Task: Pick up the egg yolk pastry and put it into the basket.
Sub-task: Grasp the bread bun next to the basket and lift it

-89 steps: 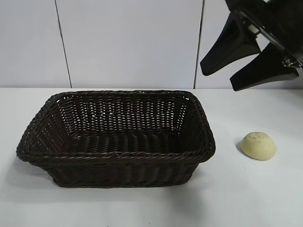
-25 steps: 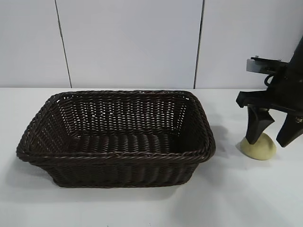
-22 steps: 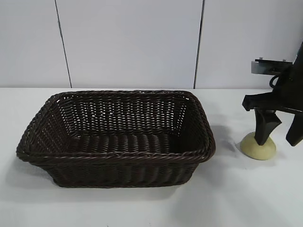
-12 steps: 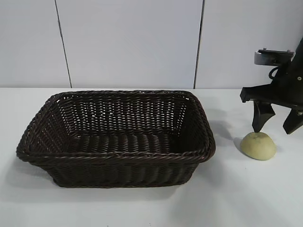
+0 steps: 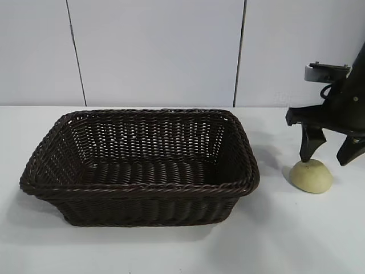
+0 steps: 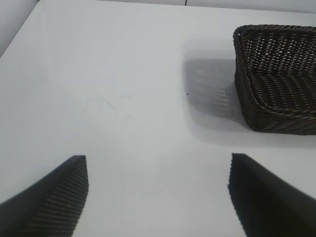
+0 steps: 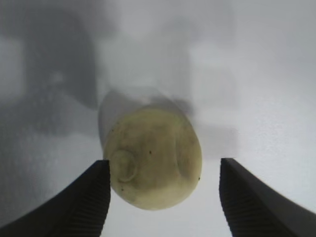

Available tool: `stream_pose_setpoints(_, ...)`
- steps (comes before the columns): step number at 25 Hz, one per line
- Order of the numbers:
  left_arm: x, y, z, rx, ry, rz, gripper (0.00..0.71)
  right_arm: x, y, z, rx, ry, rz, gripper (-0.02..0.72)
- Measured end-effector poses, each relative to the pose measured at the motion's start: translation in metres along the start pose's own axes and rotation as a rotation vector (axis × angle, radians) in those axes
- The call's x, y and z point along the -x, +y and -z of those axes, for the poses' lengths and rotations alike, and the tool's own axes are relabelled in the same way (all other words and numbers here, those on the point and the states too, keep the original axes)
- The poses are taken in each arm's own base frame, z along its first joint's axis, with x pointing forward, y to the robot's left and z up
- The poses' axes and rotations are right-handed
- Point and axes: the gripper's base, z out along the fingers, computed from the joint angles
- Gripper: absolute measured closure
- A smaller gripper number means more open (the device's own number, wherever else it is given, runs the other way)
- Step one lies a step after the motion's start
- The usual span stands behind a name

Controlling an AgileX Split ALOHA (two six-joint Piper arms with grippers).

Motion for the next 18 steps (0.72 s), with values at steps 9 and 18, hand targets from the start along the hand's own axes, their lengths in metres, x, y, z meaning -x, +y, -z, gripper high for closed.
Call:
stream_pose_setpoints(9, 0.000, 0.000, 0.000, 0.000, 0.000, 0.000, 0.139, 0.001, 0.000, -0.010, 0.005, -0.006, -0.010, 0.411)
stream_pose_setpoints(18, 0.000, 0.000, 0.000, 0.000, 0.000, 0.000, 0.139, 0.003, 0.002, 0.022, 0.014, -0.053, 0.009, 0.662)
